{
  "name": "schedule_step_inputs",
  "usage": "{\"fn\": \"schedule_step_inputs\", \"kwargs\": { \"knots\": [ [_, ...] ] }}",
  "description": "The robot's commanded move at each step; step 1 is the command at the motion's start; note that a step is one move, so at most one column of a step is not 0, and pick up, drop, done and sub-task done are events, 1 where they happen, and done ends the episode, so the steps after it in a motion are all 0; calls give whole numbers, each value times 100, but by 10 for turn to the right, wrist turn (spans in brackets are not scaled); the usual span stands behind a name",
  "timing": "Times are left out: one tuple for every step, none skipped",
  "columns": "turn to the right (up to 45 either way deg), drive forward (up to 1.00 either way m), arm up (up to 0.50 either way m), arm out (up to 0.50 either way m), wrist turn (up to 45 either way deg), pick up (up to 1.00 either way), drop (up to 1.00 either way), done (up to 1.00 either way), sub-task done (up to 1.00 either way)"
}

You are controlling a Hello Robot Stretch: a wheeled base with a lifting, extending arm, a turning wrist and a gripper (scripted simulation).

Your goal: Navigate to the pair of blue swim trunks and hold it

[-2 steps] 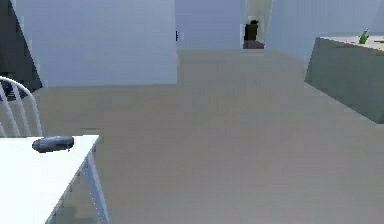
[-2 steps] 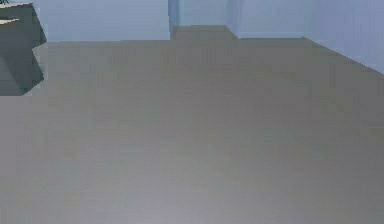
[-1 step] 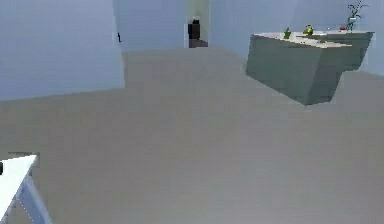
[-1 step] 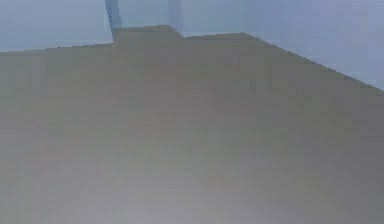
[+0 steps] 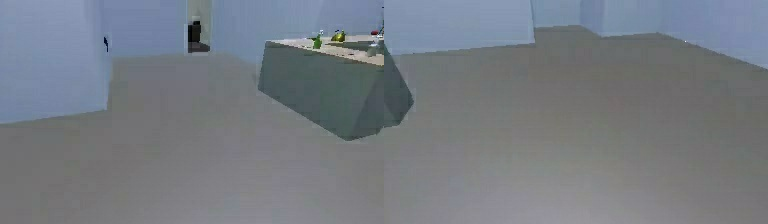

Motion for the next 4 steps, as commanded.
{"fn": "schedule_step_inputs", "kwargs": {
  "knots": [
    [0, 100, 0, 0, 0, 0, 0, 0, 0],
    [30, 0, 0, 0, 0, 0, 0, 0, 0],
    [0, 100, 0, 0, 0, 0, 0, 0, 0],
    [0, 100, 0, 0, 0, 0, 0, 0, 0]
  ]
}}
